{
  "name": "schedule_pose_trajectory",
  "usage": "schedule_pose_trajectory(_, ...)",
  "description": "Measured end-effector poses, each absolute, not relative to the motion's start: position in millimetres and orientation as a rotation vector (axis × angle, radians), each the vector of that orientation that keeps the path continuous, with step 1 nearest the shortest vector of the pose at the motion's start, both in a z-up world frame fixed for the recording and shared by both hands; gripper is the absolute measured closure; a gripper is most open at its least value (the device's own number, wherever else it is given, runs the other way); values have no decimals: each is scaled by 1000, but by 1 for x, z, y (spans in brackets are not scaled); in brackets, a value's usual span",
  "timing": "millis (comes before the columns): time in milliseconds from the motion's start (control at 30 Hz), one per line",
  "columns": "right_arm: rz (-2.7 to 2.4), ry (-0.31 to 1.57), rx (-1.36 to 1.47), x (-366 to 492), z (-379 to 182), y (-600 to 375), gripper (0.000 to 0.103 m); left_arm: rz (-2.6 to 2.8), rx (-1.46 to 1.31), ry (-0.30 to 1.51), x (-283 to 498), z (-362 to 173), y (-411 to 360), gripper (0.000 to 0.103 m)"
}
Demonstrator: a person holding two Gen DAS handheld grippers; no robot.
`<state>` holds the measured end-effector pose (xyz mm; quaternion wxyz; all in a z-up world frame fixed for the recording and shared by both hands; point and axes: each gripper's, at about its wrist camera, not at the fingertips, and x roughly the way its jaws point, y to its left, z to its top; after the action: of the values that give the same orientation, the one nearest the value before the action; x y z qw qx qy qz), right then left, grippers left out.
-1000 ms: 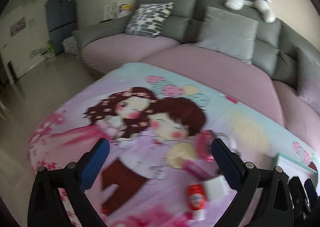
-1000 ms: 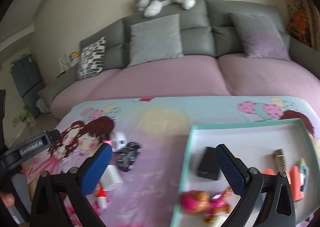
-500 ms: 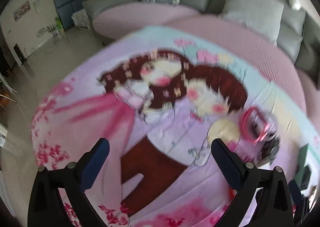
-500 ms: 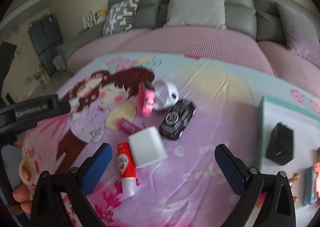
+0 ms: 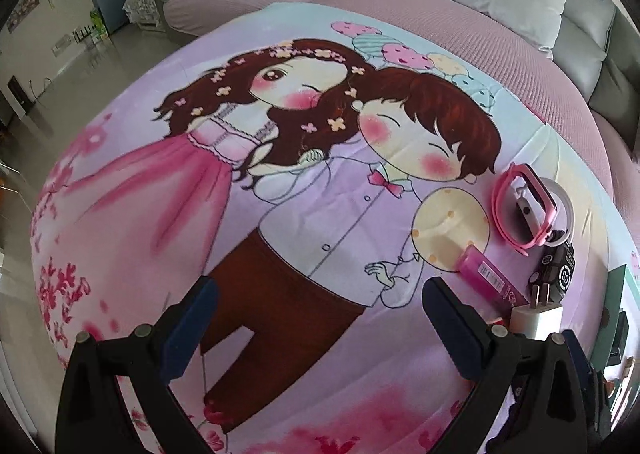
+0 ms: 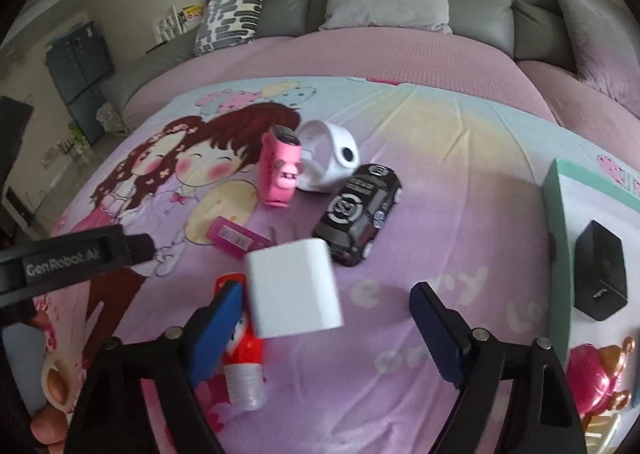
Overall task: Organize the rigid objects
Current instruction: 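Grasp the white charger cube with the right tool while the left tool reaches the red tube, then grasp the red-and-white tube with the left tool while the right tool holds the white cube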
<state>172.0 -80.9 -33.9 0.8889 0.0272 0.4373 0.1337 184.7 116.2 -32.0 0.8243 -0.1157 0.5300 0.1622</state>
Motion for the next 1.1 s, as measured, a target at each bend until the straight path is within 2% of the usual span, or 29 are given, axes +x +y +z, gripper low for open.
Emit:
schedule_pose_trajectory(33, 282, 904, 54, 171, -33, -80, 23, 341, -243, 1130, 185, -33, 115, 2)
schedule_pose_trajectory(100, 286, 902, 55, 171, -31, -81, 36, 336, -237, 1134, 185, -33, 111, 2)
schedule_pose_trajectory(233, 285, 923, 84, 171, -34, -85, 46, 311, -238, 1143, 186, -34, 105, 2)
schedule_pose_trajectory(300, 281, 945, 81, 171, -37, -87, 54, 299, -236, 1152, 186, -35, 101, 2)
schedule_pose_trajectory(1100, 214, 924, 160, 156, -6, -134, 58, 168, -187, 1175, 193, -30, 63, 2)
